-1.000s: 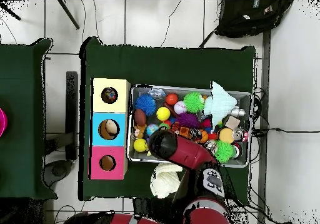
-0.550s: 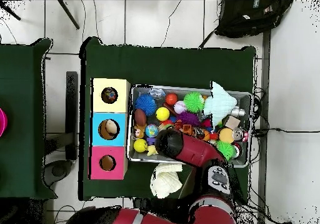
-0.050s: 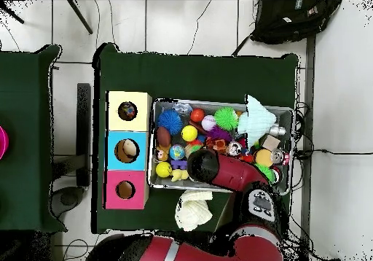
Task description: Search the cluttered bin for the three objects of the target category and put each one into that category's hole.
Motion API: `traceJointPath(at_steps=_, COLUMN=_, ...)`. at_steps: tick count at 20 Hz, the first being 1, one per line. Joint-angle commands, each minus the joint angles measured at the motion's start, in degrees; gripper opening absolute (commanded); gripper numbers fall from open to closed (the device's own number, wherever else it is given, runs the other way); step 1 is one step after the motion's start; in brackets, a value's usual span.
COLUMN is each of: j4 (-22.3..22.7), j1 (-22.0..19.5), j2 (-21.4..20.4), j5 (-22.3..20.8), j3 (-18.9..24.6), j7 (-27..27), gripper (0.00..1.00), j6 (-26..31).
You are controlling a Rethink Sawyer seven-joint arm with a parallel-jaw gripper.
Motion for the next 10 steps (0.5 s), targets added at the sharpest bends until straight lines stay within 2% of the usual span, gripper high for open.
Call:
traceJointPath(at_steps=1, j4=-10.31, j1=-4.02, j2=0.73, j5=-4.13, j3=1.38, j7=-3.37, gripper=1.0, j6=4.88)
traceJointPath(at_steps=10, j4=-10.89, j1=-5.48, j2=-4.92, j5=-7.26, j3=2.17, j7=-4.61, gripper=1.0, j6=13.7)
